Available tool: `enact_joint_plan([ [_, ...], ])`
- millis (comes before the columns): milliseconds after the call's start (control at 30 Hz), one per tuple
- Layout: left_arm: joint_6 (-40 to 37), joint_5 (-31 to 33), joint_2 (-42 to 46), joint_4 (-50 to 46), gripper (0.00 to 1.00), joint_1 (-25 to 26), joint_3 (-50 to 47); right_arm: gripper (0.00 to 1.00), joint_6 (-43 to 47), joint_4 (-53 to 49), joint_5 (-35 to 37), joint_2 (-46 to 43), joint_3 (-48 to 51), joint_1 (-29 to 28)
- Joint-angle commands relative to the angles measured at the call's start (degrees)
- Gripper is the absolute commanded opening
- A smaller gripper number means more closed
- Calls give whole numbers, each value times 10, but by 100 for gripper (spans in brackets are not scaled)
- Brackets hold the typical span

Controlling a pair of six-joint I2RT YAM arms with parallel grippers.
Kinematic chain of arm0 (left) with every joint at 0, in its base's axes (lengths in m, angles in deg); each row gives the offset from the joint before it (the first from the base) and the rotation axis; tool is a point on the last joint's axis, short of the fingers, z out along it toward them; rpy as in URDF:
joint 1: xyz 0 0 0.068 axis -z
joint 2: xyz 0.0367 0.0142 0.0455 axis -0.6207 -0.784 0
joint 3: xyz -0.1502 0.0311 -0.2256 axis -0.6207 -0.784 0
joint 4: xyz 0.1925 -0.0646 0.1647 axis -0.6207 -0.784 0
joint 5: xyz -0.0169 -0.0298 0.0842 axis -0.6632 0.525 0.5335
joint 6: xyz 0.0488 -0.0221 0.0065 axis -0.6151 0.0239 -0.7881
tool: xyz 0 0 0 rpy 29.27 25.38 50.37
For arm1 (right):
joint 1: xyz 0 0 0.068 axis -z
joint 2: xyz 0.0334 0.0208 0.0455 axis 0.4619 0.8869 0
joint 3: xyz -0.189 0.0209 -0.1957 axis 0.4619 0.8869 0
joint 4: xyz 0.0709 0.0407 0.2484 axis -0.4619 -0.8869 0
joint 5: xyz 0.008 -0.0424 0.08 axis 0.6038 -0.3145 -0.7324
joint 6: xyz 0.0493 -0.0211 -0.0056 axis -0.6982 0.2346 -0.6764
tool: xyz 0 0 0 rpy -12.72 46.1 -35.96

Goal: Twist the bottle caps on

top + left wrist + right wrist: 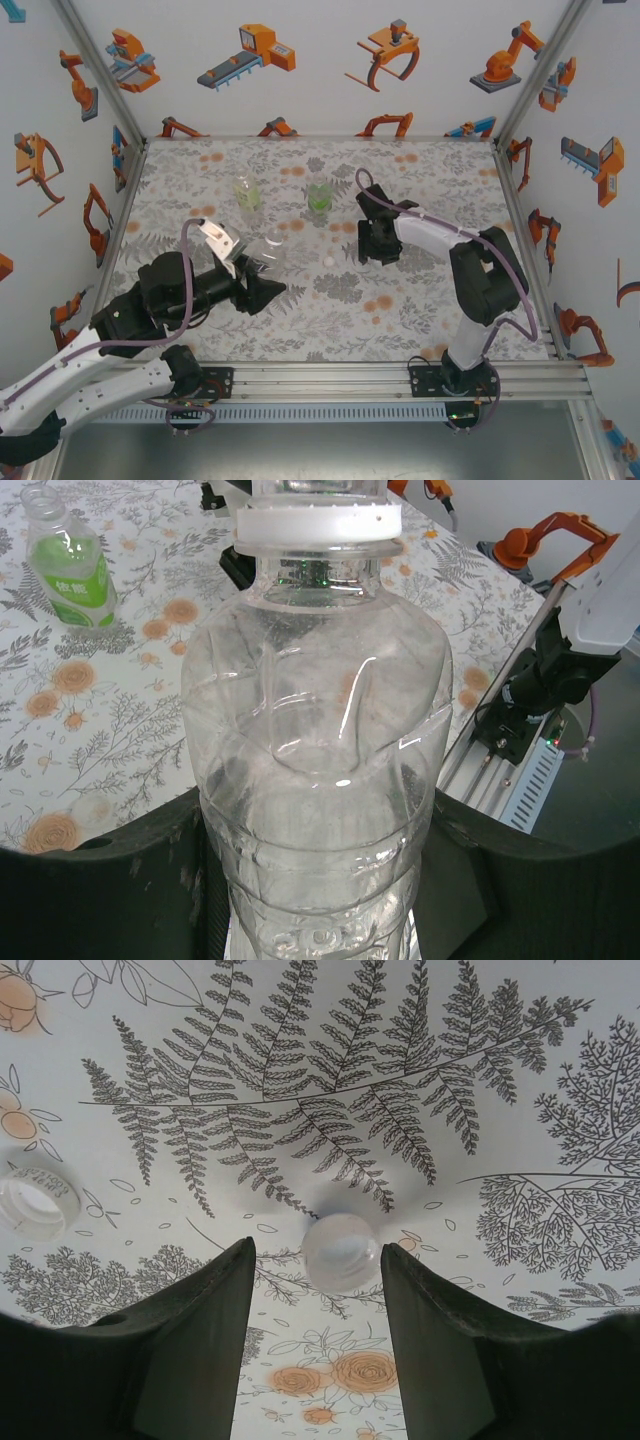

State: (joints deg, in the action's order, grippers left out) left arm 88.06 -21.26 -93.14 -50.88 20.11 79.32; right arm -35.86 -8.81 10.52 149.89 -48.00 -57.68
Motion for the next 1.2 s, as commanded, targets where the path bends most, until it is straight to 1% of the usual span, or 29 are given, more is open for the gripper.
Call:
enact_joint_plan([
  [0,10,1,0,21,0,-2,-5,51,5,0,6,13,11,3],
  [133,10,3,0,23,0,-2,-5,50,4,7,1,19,19,3],
  [400,10,2,-6,24,0,-2,-2,38,-15,39,-20,26,48,5],
  [467,10,1,-7,25,0,-2,-2,38,-17,39,-23,26,50,5],
  [633,9,0,-14,28,0,-3,2,46,-9,14,-6,4,38,5],
  [867,7,-9,-28,34,0,-3,7,47,-1,-11,1,-31,7,5],
  [1167,7,-11,-29,36,0,-3,9,46,0,-11,0,-34,-7,5],
])
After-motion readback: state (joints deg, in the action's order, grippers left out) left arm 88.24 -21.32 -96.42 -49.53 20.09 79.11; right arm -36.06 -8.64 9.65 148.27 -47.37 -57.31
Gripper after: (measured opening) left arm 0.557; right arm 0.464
